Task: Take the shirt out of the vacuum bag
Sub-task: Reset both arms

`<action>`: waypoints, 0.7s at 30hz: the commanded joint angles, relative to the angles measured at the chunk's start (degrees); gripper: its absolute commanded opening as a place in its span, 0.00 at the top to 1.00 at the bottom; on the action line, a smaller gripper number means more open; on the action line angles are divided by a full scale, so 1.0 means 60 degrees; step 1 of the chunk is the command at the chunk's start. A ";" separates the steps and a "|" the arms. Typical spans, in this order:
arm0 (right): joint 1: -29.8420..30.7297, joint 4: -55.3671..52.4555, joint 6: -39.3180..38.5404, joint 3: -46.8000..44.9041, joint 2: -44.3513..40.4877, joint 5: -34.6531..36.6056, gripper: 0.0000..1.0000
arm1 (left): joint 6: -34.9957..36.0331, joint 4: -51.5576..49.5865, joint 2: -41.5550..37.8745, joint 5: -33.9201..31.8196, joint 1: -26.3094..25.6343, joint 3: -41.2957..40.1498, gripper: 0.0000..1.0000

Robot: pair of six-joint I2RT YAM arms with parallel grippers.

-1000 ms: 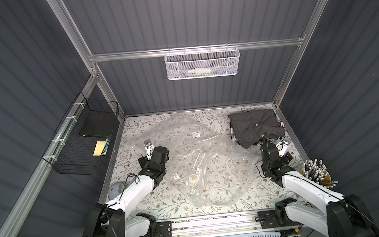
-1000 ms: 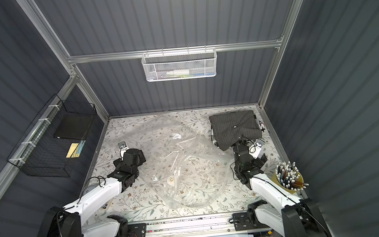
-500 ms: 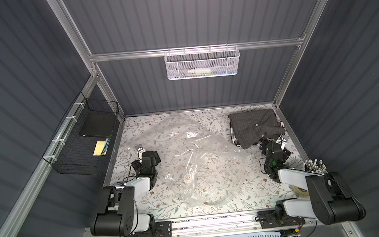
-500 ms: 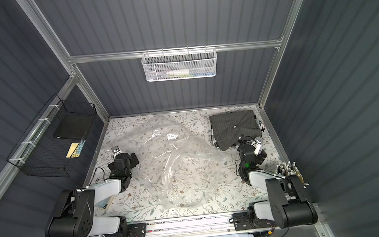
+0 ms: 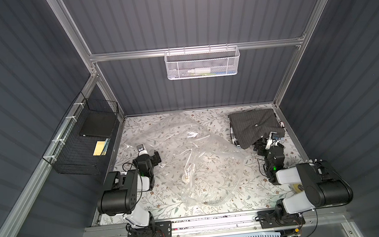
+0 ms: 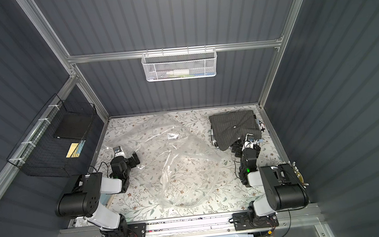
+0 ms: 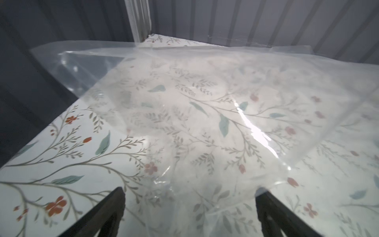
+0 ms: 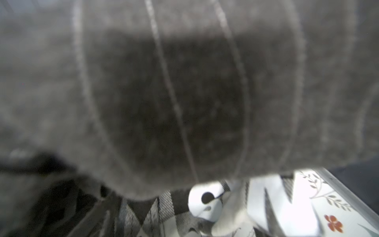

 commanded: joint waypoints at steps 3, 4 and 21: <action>-0.0169 0.1618 -0.0183 -0.0035 0.0482 -0.1020 0.01 | 0.0525 0.0882 0.0442 0.0855 0.0016 -0.0186 0.01; -0.0237 0.1180 -0.0102 0.0101 0.0355 -0.1091 0.01 | 0.0655 0.0885 0.0512 0.0973 -0.0006 -0.0119 0.01; -0.0412 0.0190 -0.0031 0.0302 0.0031 -0.1558 0.01 | 0.0723 0.0774 0.0499 0.0805 -0.0175 -0.0065 0.00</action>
